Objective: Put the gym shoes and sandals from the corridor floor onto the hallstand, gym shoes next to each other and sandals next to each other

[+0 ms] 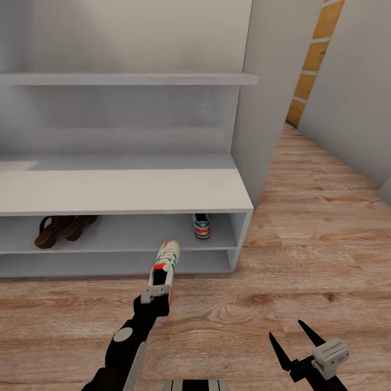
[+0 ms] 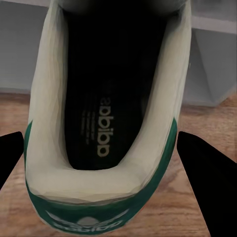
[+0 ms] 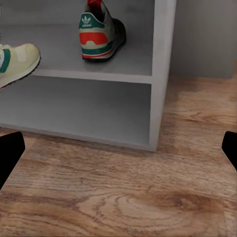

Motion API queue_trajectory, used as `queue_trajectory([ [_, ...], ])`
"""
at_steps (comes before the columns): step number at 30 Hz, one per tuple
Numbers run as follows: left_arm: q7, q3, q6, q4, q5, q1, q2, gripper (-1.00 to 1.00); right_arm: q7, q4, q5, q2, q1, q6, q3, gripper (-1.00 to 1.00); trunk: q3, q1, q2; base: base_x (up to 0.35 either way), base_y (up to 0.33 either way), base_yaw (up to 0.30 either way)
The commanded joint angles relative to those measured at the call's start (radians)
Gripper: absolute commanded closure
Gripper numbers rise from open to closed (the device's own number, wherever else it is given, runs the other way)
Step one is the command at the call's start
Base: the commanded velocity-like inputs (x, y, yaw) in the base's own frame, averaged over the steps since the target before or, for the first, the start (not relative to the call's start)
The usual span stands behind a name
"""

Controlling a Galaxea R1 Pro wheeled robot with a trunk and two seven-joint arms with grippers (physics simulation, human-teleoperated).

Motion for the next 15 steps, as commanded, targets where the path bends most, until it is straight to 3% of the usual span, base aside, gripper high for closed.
queue_trajectory([
  [1,0.013,0.0,0.0,0.008,0.011,-0.008,0.0,1.0,0.0,0.0,0.0,0.0,0.0,0.0,0.002,-1.0,0.0,0.0,0.0,0.0,0.0,0.0],
  [8,0.054,-0.001,0.002,0.058,0.052,-0.048,0.0,1.0,0.0,0.0,0.003,0.0,0.0,0.0,0.021,-1.0,0.0,0.0,0.0,0.0,0.0,0.0],
  [15,0.065,-0.002,0.002,0.072,0.063,-0.061,0.0,1.0,0.0,0.0,0.005,0.0,0.0,0.0,0.028,-1.0,0.0,0.0,0.0,0.0,0.0,0.0],
])
